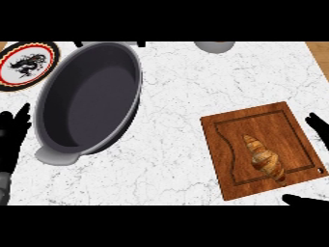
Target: Pick the croissant from the cutting board and place it in the pot
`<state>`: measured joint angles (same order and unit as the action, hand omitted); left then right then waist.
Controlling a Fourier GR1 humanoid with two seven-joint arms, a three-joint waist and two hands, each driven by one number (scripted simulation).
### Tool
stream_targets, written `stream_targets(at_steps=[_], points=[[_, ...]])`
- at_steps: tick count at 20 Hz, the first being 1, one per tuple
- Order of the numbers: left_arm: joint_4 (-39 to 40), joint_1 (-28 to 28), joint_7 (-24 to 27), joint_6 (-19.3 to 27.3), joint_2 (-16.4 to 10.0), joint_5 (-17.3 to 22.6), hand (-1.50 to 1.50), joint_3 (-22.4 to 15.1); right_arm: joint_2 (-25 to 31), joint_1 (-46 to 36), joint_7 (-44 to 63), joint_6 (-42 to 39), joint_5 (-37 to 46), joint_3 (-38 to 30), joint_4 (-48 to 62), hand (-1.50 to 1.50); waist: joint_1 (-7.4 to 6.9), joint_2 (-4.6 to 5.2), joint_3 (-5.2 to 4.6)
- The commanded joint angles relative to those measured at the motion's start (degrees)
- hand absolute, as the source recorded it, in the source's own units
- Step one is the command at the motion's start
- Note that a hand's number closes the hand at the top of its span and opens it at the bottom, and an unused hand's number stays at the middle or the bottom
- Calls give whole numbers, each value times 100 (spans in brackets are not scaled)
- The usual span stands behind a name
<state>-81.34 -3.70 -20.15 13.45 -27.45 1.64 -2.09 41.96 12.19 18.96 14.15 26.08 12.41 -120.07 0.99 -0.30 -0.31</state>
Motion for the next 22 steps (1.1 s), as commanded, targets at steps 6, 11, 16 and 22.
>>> stream_targets(at_steps=[6, 11, 16, 22], points=[[269, -107, 168, -165, -53, 12, 0, 150, 889, 9, 2548, -2282, -396, 541, -1344, -150, -49, 28, 8], [378, -267, 143, -262, 101, -55, 0, 165, 277, -1257, 3767, -2971, -639, 938, -969, -150, -161, 45, 23], [90, -192, 14, -235, 221, -260, 0, 253, -163, -1608, 3991, -3396, -571, 696, -526, -150, -139, 34, 29], [-643, 158, -392, -355, 243, -472, 0, 250, -592, -1024, 3163, -3247, 70, 705, 54, -150, -123, 23, 34]])
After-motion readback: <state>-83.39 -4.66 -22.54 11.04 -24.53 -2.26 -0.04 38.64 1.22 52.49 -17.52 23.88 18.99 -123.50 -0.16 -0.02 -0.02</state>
